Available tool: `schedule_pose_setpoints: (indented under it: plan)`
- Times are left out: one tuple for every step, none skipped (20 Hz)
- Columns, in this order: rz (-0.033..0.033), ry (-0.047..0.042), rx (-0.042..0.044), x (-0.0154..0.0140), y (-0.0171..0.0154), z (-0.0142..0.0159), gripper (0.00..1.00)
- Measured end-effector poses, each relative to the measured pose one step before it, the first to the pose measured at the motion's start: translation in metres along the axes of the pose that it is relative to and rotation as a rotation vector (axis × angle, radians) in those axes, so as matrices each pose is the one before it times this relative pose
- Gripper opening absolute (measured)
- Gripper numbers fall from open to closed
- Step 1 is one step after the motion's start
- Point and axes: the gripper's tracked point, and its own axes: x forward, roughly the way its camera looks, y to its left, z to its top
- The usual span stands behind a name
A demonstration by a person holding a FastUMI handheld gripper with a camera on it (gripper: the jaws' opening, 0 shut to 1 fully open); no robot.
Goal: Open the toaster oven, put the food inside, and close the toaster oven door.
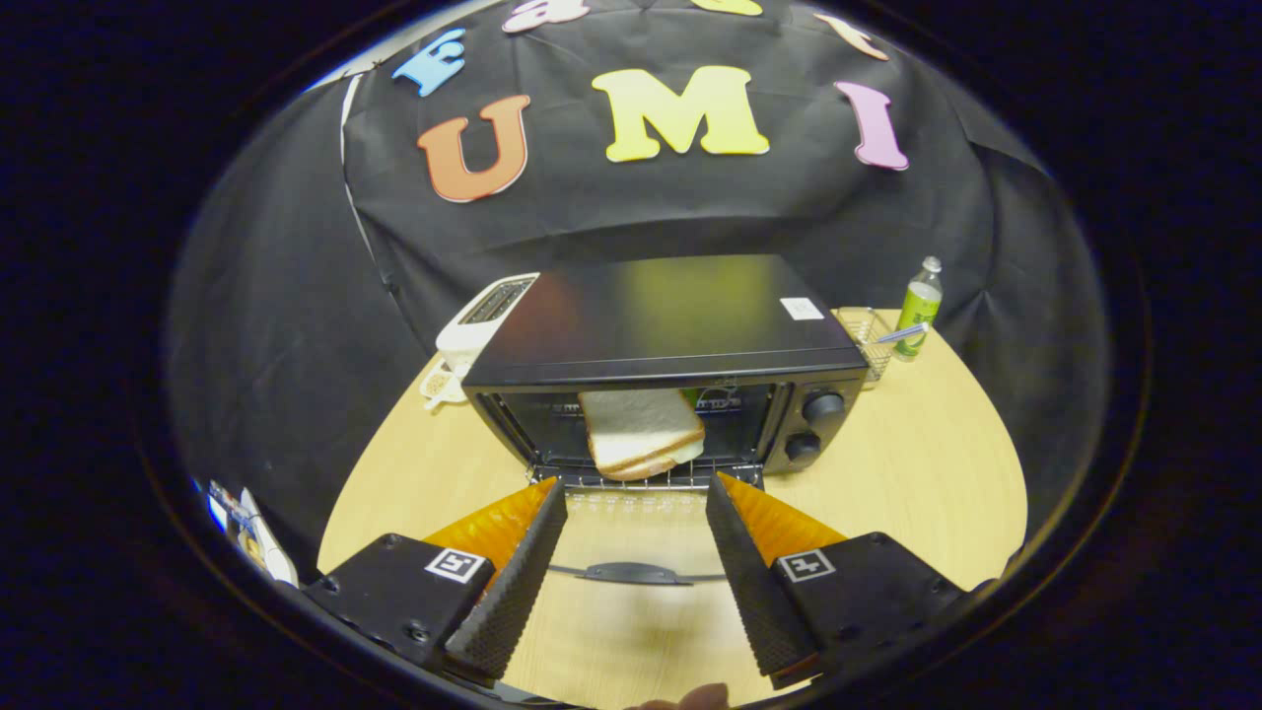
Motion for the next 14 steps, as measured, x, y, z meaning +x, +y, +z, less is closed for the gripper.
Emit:
schedule_pose_setpoints:
  plan:
    - [0.00295, -0.00961, -0.00232, -0.00973, 0.00125, -0.00463, 0.97]
    - [-0.00261, -0.00638, -0.00519, -0.00943, 0.00011, -0.00548, 1.0]
    - [-0.00656, -0.00987, -0.00682, -0.00687, -0.00127, -0.00474, 1.0]
    - [-0.01437, -0.0117, -0.00798, -0.00435, -0.0024, -0.00503, 1.0]
    - [-0.00722, -0.0047, -0.00225, -0.00163, -0.00113, -0.00809, 1.0]
    - [-0.00661, 0.00365, -0.00159, 0.00231, -0.0023, -0.00907, 1.0]
    - [-0.00827, 0.00796, 0.00252, 0.00243, -0.00207, -0.01056, 1.0]
    - [-0.0075, 0.01106, 0.00218, 0.00365, -0.00133, -0.0109, 1.0]
    - [-0.01499, 0.01838, -0.00743, 0.00654, -0.00242, -0.01297, 1.0]
    - [-0.01471, 0.01846, -0.0068, 0.00695, -0.00308, -0.01226, 1.0]
    - [-0.00678, 0.02877, -0.0029, 0.01046, 0.00042, -0.01401, 1.0]
    - [0.00308, 0.03033, 0.00649, 0.00937, 0.00214, -0.01279, 1.0]
    - [-0.00002, 0.02829, 0.01049, 0.00906, 0.00134, -0.01165, 1.0]
    - [-0.00037, 0.02066, 0.00724, 0.00846, 0.00133, -0.00924, 1.0]
